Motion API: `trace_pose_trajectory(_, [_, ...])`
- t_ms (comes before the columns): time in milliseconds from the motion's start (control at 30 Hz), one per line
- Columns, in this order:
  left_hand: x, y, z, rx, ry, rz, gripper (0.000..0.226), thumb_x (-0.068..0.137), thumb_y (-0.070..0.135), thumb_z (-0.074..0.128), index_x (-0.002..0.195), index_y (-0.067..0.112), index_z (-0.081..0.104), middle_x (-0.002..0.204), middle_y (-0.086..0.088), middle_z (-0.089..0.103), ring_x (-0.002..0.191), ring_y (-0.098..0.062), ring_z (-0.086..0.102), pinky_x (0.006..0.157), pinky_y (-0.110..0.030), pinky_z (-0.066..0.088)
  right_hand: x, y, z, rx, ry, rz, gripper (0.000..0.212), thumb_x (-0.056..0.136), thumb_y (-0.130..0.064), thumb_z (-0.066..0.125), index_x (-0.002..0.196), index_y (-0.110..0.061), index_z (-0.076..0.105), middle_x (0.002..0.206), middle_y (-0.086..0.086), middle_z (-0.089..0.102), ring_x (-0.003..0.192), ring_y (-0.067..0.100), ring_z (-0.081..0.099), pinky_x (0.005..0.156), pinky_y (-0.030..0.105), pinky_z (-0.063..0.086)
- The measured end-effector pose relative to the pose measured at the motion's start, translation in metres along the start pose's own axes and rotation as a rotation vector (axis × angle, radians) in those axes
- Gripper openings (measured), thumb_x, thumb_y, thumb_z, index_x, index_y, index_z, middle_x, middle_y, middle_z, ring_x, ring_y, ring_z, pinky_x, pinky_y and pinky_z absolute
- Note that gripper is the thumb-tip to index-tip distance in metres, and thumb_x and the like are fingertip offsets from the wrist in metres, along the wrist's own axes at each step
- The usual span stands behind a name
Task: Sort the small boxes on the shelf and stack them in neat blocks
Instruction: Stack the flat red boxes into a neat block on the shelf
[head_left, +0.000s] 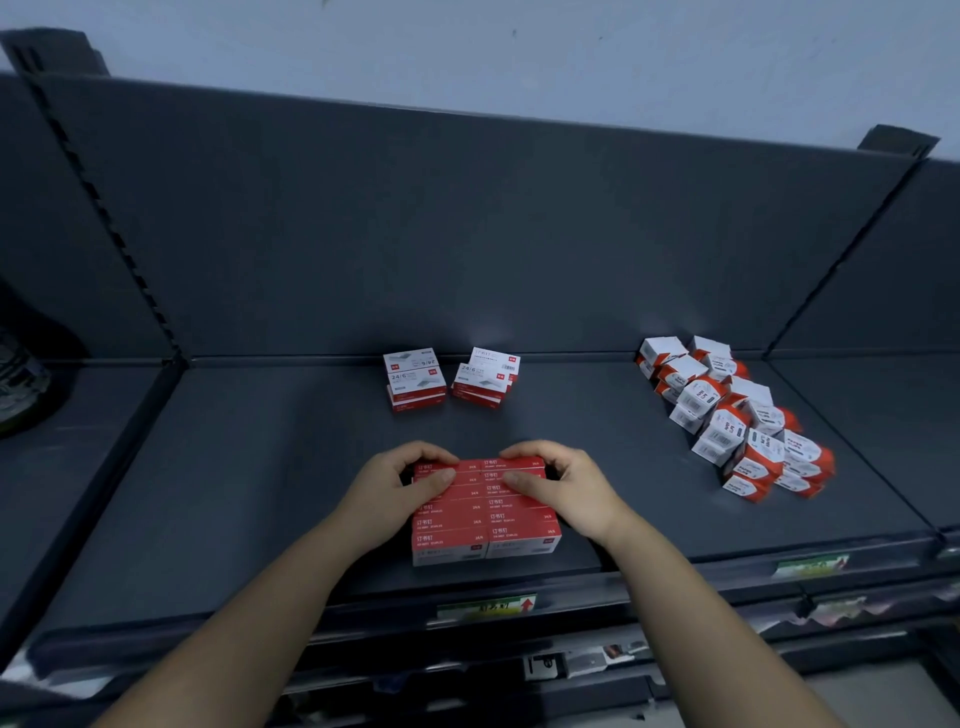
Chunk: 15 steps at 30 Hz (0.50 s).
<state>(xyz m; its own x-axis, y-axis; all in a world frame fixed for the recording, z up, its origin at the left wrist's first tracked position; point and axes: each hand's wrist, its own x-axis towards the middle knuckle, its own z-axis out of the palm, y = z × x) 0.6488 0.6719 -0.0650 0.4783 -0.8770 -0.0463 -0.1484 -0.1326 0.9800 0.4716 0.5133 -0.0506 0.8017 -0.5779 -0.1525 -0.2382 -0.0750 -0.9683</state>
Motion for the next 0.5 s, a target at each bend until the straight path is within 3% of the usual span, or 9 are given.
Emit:
trace_pose_trajectory(200, [0.001,-0.002,-0.004,-0.021,0.000,0.033,0.018,0.089,0.025,0.067,0.106,0.026,0.070,0.103,0.013,0.069,0.098,-0.004,0.065,0.077,-0.019,0.052,0.002,0.003,-0.003,-0.006,-0.006,-0.022,0.026,0.082,-0.027,0.077,0.107,-0.030,0.072,0.108,-0.002,0.073,0.097,0.019,0.071,0.086,0.037,0.057])
trace_pose_trajectory(300, [0.007,0.001,-0.003,-0.159,0.105,-0.007,0.016,0.093,0.021,0.062,0.107,0.021,0.069,0.107,0.004,0.070,0.100,-0.006,0.065,0.080,-0.017,0.049,0.007,0.007,-0.008,0.071,0.073,-0.077,0.029,0.089,-0.022,0.069,0.118,-0.023,0.068,0.116,-0.003,0.071,0.109,0.014,0.066,0.096,0.030,0.051])
trace_pose_trajectory(400, [0.019,0.009,-0.004,-0.215,0.245,-0.072,0.014,0.093,0.018,0.063,0.106,0.018,0.067,0.107,0.002,0.068,0.101,-0.007,0.063,0.079,-0.014,0.044,0.015,0.006,-0.014,0.286,0.136,-0.056,0.052,0.076,-0.041,0.080,0.120,-0.018,0.065,0.116,0.006,0.071,0.102,0.019,0.068,0.095,0.029,0.052])
trace_pose_trajectory(433, [0.024,0.011,-0.006,-0.189,0.284,-0.076,0.014,0.092,0.016,0.064,0.106,0.016,0.066,0.106,0.002,0.067,0.099,-0.007,0.062,0.078,-0.013,0.043,0.019,0.003,-0.015,0.308,0.160,-0.041,0.050,0.076,-0.040,0.080,0.118,-0.018,0.065,0.114,0.009,0.071,0.097,0.020,0.068,0.092,0.030,0.053])
trace_pose_trajectory(500, [0.037,0.013,-0.014,-0.115,0.361,-0.077,0.018,0.090,0.013,0.066,0.108,0.014,0.064,0.103,0.004,0.064,0.095,-0.007,0.059,0.074,-0.012,0.042,0.031,-0.004,-0.016,0.257,0.219,-0.014,0.022,0.088,-0.020,0.070,0.110,-0.019,0.066,0.105,0.007,0.072,0.087,0.018,0.066,0.083,0.030,0.053])
